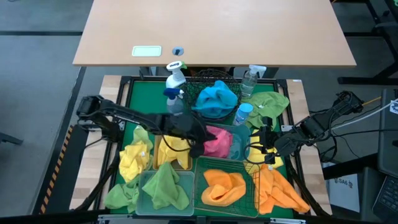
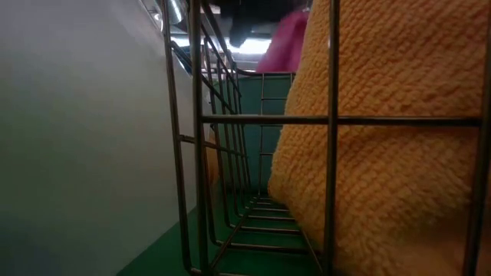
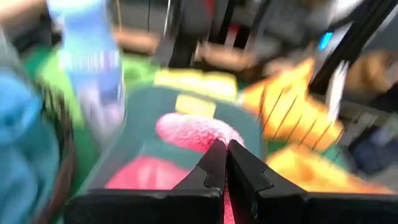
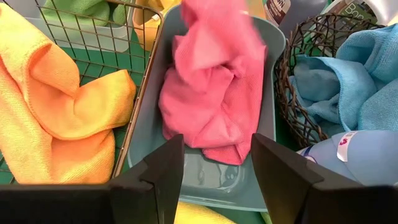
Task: Sort microfiber towel by color & place in baskets
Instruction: Put the pink towel into the blue bin, then put the right yellow towel into the orange bin
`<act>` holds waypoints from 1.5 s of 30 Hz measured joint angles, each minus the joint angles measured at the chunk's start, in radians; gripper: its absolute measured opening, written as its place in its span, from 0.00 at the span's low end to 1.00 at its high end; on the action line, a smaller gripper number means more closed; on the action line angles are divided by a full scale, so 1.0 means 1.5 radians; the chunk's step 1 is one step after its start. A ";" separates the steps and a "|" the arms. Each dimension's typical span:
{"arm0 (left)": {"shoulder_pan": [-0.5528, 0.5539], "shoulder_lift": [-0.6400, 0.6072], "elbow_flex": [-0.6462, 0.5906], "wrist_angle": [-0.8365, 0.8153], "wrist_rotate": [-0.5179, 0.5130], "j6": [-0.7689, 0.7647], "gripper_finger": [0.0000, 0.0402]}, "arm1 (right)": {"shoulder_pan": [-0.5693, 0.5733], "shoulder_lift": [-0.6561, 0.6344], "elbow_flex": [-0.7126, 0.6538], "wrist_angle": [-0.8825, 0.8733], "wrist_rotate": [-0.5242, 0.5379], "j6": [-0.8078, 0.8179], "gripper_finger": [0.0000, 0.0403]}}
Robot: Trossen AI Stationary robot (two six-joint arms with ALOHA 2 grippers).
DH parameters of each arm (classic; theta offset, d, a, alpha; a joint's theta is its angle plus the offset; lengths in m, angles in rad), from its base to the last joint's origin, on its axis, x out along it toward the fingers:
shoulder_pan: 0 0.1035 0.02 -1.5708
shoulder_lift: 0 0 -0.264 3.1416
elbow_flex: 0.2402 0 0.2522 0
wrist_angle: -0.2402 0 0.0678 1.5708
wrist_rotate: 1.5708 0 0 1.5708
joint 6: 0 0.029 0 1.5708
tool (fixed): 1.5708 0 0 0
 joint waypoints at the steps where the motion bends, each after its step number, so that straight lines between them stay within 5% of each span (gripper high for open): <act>1: 0.000 0.008 0.000 -0.023 0.000 0.000 0.00 | 0.000 0.000 0.000 0.000 0.000 0.000 0.46; 14: 0.000 0.040 0.000 -0.198 -0.070 0.001 0.09 | 0.000 0.000 0.000 0.000 -0.003 0.001 0.46; 21: 0.000 0.040 0.000 -0.204 -0.081 -0.010 0.20 | 0.000 0.000 0.000 -0.010 -0.073 0.065 0.46; 30: 0.000 0.003 0.000 -0.206 -0.078 -0.030 0.33 | 0.000 0.000 0.000 -0.166 -0.072 0.201 0.46; 39: -0.009 -0.031 -0.001 -0.234 0.029 -0.064 0.33 | -0.001 -0.003 0.000 -0.269 -0.033 0.262 0.46; 45: -0.013 -0.036 0.000 -0.232 0.045 -0.076 0.33 | -0.080 -0.011 -0.018 -0.266 -0.062 0.233 0.46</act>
